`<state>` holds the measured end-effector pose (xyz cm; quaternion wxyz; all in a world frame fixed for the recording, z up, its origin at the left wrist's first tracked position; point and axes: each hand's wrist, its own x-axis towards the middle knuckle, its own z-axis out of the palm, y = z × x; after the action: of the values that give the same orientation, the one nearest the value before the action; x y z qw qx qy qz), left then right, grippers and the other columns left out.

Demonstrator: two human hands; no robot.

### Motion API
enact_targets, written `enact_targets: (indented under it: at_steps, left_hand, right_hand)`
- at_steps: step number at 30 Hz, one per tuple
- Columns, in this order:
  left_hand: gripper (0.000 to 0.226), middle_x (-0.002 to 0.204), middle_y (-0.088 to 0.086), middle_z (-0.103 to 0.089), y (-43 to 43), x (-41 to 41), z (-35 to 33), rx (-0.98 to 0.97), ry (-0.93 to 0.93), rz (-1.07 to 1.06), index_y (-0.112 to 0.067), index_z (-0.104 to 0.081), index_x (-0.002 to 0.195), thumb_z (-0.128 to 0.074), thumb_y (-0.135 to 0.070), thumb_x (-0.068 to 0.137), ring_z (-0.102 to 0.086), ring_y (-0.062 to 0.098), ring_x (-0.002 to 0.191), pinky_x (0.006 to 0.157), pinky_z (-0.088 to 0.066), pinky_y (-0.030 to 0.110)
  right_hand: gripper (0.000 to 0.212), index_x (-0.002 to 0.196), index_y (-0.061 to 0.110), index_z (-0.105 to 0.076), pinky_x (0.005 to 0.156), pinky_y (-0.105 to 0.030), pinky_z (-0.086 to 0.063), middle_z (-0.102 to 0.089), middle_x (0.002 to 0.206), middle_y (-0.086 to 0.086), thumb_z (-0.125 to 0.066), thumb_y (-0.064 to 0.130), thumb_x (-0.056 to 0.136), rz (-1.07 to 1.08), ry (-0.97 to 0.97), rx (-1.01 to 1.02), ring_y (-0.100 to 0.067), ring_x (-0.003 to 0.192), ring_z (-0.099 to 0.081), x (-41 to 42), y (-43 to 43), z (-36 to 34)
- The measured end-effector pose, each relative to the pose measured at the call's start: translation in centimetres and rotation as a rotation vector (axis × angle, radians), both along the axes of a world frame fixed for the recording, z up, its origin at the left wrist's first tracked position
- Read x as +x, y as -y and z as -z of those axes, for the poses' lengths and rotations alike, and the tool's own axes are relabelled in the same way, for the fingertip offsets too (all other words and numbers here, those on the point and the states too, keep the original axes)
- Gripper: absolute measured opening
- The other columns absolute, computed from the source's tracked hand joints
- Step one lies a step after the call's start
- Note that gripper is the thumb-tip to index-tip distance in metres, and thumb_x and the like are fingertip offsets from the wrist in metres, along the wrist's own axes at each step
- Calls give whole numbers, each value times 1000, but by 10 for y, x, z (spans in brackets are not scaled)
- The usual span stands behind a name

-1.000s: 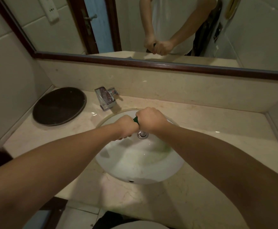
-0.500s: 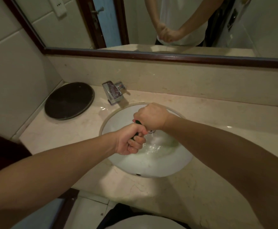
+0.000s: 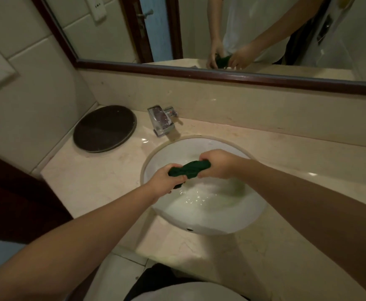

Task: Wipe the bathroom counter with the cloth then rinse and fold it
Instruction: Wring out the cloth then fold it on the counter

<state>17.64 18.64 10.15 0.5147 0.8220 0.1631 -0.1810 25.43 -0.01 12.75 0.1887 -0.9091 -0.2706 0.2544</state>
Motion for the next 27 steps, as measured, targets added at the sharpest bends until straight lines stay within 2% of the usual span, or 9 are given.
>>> enact_targets:
  at_steps: [4, 7, 9, 13, 17, 20, 23, 25, 27]
  left_hand:
    - [33, 95, 17, -69, -16, 2, 5, -19, 158, -12, 2, -66, 116, -63, 8, 84, -65, 2, 63, 56, -47, 10]
    - [43, 123, 10, -64, -28, 7, 3, 172, 248, -33, -9, -67, 118, -59, 7, 79, -60, 14, 108, 88, -46, 13]
    - [47, 125, 4, -61, -37, 7, -4, 175, 304, -20, -13, -66, 120, -59, 4, 77, -54, 19, 120, 101, -41, 23]
    - [43, 119, -5, -57, -68, 13, -24, 98, 402, 102, -14, -60, 127, -68, -11, 85, -52, 9, 109, 89, -40, 14]
    - [49, 121, -1, -59, -120, 32, -36, 156, 383, 128, -20, -56, 131, -71, -22, 84, -55, 13, 108, 88, -47, 27]
    - [48, 122, -3, -49, -155, 39, -45, 242, 476, 186, -23, -56, 128, -74, -20, 83, -49, 11, 108, 92, -44, 24]
    - [8, 99, 6, -64, -182, 46, -49, 232, 568, 319, -12, -66, 94, -68, -13, 86, -57, 15, 93, 85, -48, 34]
    - [5, 90, 16, -65, -197, 50, -53, 72, 503, 243, -6, -62, 86, -63, -11, 87, -62, 26, 85, 80, -50, 45]
    - [9, 95, 13, -66, -213, 52, -60, -81, 442, 232, -6, -60, 94, -62, -12, 88, -64, 28, 91, 85, -53, 45]
  right_hand:
    - [29, 98, 13, -68, 63, -27, -45, -67, 78, -3, -54, 38, 95, 91, -105, 21, -17, 70, -60, -4, -14, -7]
    - [35, 91, 12, -68, 67, -32, -47, -68, 82, -11, -47, 39, 99, 158, 12, 26, -24, 77, -63, -8, -30, -10]
    - [36, 93, 11, -66, 67, -33, -46, -66, 83, -12, -42, 36, 101, 161, 102, 56, -24, 76, -60, -10, -46, -14]
    - [22, 99, 16, -65, 60, -30, -33, -61, 82, -4, -45, 26, 99, 146, 278, 132, -21, 72, -51, -5, -82, -25]
    - [7, 93, 19, -61, 68, -34, -43, -61, 82, -1, -60, 20, 87, 114, 287, 180, -27, 82, -58, 5, -120, -38]
    - [5, 84, 21, -62, 69, -34, -49, -63, 81, 0, -65, 24, 86, 144, 204, 242, -21, 79, -60, 4, -149, -53]
    - [28, 88, 15, -68, 63, -36, -51, -66, 77, -6, -59, 41, 92, 172, 178, 186, -21, 68, -62, 3, -175, -58]
    - [41, 89, 8, -68, 58, -33, -46, -64, 74, -12, -52, 45, 95, 260, 137, 197, -21, 61, -57, 4, -188, -59]
    - [49, 87, -2, -63, 57, -32, -41, -59, 71, -18, -45, 42, 99, 320, 129, 241, -20, 61, -53, 6, -202, -58]
